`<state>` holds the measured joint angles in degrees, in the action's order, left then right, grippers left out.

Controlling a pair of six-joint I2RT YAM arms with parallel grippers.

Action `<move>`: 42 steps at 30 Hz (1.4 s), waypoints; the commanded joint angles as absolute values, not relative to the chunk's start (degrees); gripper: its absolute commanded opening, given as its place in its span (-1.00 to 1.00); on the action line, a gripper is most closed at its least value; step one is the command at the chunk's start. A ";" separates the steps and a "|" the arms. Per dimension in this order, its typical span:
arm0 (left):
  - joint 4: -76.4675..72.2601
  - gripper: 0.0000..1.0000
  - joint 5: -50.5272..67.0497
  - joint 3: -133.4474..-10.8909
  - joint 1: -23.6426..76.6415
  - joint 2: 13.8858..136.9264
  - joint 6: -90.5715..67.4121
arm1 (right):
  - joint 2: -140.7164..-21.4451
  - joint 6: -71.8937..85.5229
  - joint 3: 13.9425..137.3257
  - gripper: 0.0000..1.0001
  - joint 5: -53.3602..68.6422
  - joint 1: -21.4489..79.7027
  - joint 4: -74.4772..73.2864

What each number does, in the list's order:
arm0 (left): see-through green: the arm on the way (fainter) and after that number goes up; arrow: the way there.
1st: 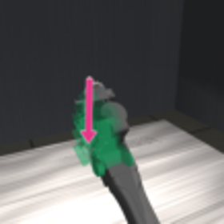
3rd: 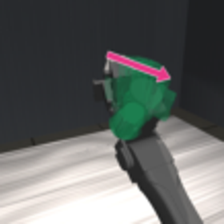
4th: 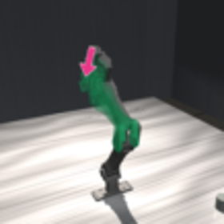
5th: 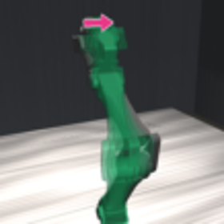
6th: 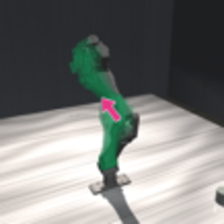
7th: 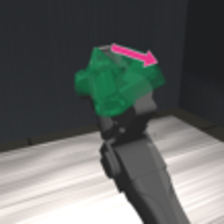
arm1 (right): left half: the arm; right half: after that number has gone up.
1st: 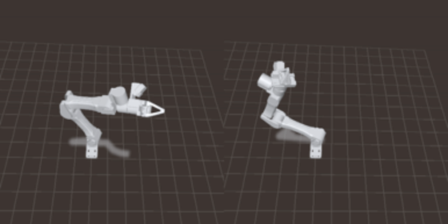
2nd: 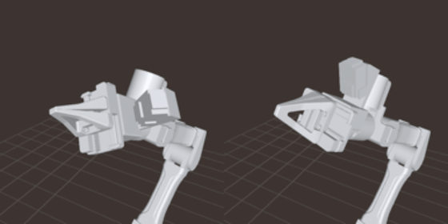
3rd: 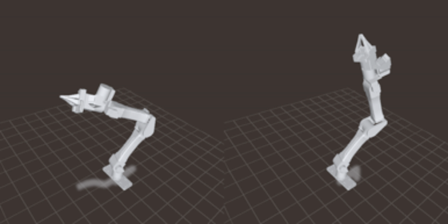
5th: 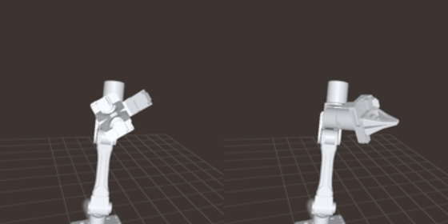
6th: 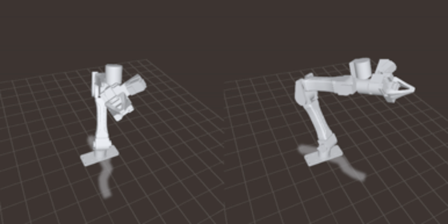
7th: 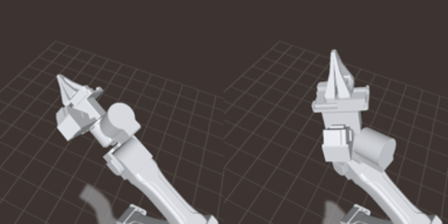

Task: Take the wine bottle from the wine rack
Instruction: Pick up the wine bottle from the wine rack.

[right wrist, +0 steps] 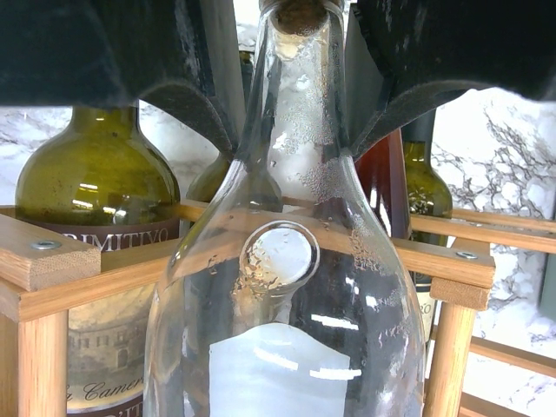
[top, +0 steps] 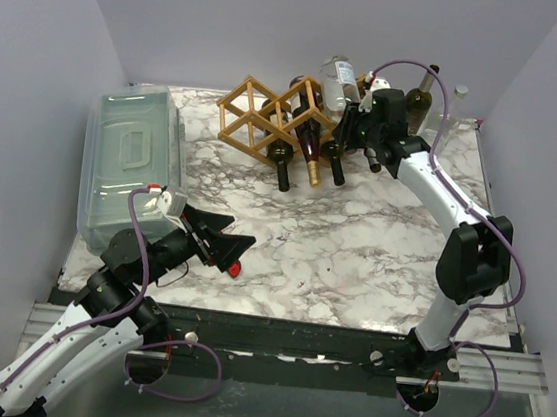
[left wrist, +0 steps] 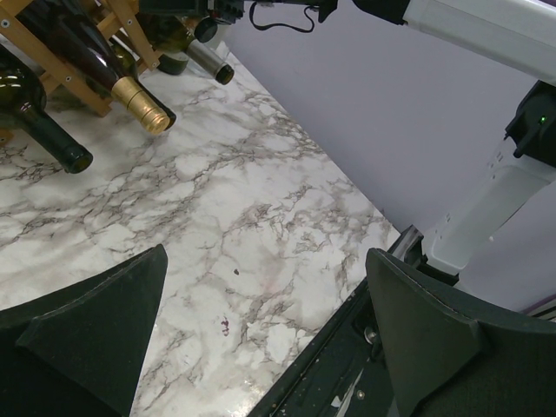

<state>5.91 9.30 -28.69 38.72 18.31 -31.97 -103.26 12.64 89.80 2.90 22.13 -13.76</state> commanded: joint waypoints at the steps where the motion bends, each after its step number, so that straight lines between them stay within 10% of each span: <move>1: 6.10 0.97 8.09 -28.21 38.50 17.91 -32.04 | -96.61 12.30 94.10 -1.00 2.99 22.05 -4.09; 42: 6.15 0.97 8.24 -28.16 38.52 17.70 -32.43 | -92.46 12.47 97.22 -1.00 6.40 21.34 -8.94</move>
<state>6.09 9.30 -28.64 38.72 18.00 -32.14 -99.13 12.67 91.77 4.47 21.63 -20.38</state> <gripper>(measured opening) 0.987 0.434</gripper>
